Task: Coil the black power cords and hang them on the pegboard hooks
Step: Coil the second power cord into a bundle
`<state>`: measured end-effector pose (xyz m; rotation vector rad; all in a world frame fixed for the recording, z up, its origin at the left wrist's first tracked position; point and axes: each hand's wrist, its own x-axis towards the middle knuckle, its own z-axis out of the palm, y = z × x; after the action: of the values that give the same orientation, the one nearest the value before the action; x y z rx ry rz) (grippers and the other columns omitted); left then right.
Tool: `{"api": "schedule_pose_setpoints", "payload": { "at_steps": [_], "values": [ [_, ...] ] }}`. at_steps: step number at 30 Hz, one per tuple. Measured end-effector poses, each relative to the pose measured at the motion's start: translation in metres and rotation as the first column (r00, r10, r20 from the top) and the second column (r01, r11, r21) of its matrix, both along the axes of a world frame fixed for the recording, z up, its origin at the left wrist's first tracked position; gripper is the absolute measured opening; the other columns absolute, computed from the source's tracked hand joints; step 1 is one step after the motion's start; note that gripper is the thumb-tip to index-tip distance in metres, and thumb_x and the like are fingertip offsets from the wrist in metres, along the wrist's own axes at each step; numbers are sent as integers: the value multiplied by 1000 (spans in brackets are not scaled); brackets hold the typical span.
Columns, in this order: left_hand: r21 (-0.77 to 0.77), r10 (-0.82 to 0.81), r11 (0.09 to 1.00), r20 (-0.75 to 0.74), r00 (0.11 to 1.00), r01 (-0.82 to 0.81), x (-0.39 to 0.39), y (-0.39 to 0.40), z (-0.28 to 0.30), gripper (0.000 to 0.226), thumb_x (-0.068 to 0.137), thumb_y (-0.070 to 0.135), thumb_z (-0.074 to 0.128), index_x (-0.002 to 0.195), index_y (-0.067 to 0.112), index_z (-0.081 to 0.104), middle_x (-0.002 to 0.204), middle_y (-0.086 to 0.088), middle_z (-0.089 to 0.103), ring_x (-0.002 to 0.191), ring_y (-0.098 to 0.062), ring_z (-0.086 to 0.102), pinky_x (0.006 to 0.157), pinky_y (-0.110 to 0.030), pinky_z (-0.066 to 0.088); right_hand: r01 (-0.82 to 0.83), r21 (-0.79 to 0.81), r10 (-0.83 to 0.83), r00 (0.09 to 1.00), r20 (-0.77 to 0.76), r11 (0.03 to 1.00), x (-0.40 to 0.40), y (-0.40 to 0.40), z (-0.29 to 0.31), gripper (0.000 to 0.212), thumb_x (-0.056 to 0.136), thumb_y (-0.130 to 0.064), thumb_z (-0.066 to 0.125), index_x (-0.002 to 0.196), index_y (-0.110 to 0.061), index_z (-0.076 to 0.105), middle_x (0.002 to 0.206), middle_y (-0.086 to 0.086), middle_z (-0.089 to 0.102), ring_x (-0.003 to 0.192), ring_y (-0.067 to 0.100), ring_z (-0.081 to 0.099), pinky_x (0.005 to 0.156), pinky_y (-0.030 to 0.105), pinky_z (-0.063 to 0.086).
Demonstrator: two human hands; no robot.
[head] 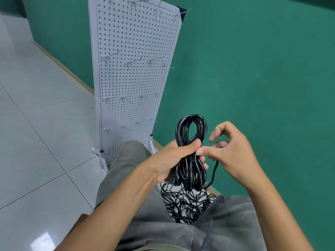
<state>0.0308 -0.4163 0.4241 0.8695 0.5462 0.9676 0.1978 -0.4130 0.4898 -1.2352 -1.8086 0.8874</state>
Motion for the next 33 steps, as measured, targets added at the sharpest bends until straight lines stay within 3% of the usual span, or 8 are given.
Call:
{"api": "schedule_pose_setpoints", "payload": {
  "at_steps": [2,6,10,15,19,24,30,33],
  "values": [
    [-11,-52,999,88,995,53,0,-1,0,25,85,38,74,85,14,72,81,-4,66,79,-21,71,75,-35,62,-17,-27,15,997,-73,1000,2,4,-5,62,57,-31,89,92,-6,45,70,-2,64,52,20,60,56,31,47],
    [-73,-148,982,264,953,172,4,-3,1,37,84,27,77,114,9,68,77,-1,62,74,-16,68,69,-29,60,-165,-92,133,950,-282,982,4,10,-22,42,81,-14,69,103,13,45,71,4,62,52,16,64,52,25,52],
    [-103,-153,975,336,929,197,-4,2,4,33,66,21,96,81,10,68,71,2,59,67,-14,65,64,-28,59,-149,-162,120,976,-179,975,11,9,-49,38,95,-32,56,105,5,57,79,6,70,74,13,65,79,30,54],
    [-155,8,988,188,982,21,-24,12,4,22,73,21,79,64,16,60,70,0,55,62,-11,62,58,-26,56,-78,-135,75,997,-27,988,21,3,-78,16,103,-14,54,96,-2,63,81,7,71,82,15,65,83,19,49],
    [-106,204,973,-16,979,-205,-28,17,2,33,94,9,65,62,15,62,68,-1,57,65,-14,65,59,-27,55,-10,-41,3,986,-165,999,18,-4,-76,13,100,-2,56,90,-1,64,71,3,65,65,14,55,66,21,48],
    [42,337,940,-252,907,-338,-24,18,-1,23,87,11,77,66,12,68,69,-10,68,68,-22,69,61,-29,55,-22,84,37,983,-179,996,7,-17,-39,14,99,-1,55,90,-5,65,73,2,65,64,10,56,65,18,49],
    [45,247,969,-240,939,-244,0,8,-3,5,94,9,71,90,8,67,70,-8,66,71,-26,72,70,-35,57,108,358,-97,994,-49,928,-18,-11,-11,17,98,-11,64,87,-22,70,101,-16,63,101,16,65,84,40,58],
    [102,220,974,-214,952,-202,4,6,-2,9,96,10,67,88,5,67,75,-12,66,74,-27,71,80,-41,56,212,299,-188,976,-107,930,-25,-4,-8,18,102,-18,59,86,-19,67,123,-17,57,118,14,61,87,38,59]
  ]
}}
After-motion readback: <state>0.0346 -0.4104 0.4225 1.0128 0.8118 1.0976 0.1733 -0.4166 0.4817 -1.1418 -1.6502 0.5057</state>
